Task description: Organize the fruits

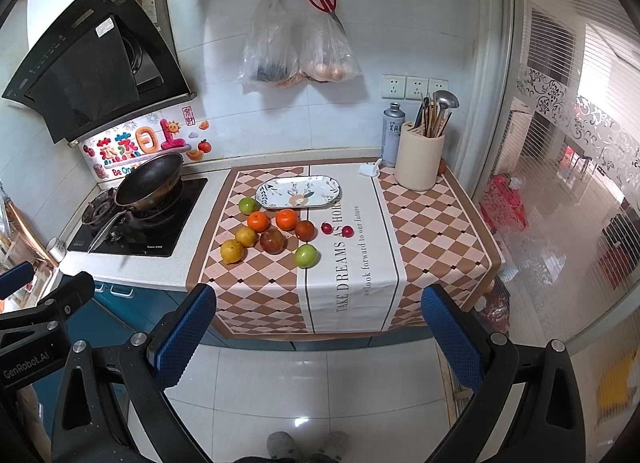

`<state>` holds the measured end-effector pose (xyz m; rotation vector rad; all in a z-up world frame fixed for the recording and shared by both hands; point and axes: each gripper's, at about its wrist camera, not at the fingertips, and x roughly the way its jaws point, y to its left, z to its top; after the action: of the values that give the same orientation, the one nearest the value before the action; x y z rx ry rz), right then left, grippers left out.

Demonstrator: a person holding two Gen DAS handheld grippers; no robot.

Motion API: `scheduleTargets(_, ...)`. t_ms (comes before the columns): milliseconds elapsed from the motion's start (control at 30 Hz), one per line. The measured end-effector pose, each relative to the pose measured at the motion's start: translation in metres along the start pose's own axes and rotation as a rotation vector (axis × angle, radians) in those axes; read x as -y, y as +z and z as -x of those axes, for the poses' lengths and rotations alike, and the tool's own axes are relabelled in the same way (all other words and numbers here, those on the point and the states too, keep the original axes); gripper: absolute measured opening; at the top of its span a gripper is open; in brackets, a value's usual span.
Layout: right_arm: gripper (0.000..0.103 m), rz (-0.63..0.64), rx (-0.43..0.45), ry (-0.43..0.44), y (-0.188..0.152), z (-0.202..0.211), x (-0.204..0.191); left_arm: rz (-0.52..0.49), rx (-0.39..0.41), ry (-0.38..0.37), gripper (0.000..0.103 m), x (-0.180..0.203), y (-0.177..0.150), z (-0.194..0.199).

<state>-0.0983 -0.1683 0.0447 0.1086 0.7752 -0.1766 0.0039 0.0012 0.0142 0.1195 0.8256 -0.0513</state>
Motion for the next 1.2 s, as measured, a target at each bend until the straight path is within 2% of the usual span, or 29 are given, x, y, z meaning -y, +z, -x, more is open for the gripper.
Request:
scheduleTargets(867, 0.103, 0.002, -0.007, 0.001, 0.002, -0.004, -0.003, -0.005, 0.005, 0.001, 0.103, 0.011, 0.005, 0.005)
scheduleTargets(1067, 0.103, -0.018, -0.023, 0.007, 0.000, -0.014, -0.007, 0.001, -0.003, -0.036, 0.103, 0.014, 0.006, 0.000)
scheduleTargets(1133, 0.103, -0.041, -0.029, 0.023, 0.000, -0.025, -0.014, 0.001, 0.011, -0.039, 0.103, 0.010, 0.006, -0.008)
scheduleTargets(1200, 0.103, -0.070, -0.002, 0.040, -0.004, -0.033, -0.019, 0.002, 0.046, -0.005, 0.103, 0.001, 0.004, -0.020)
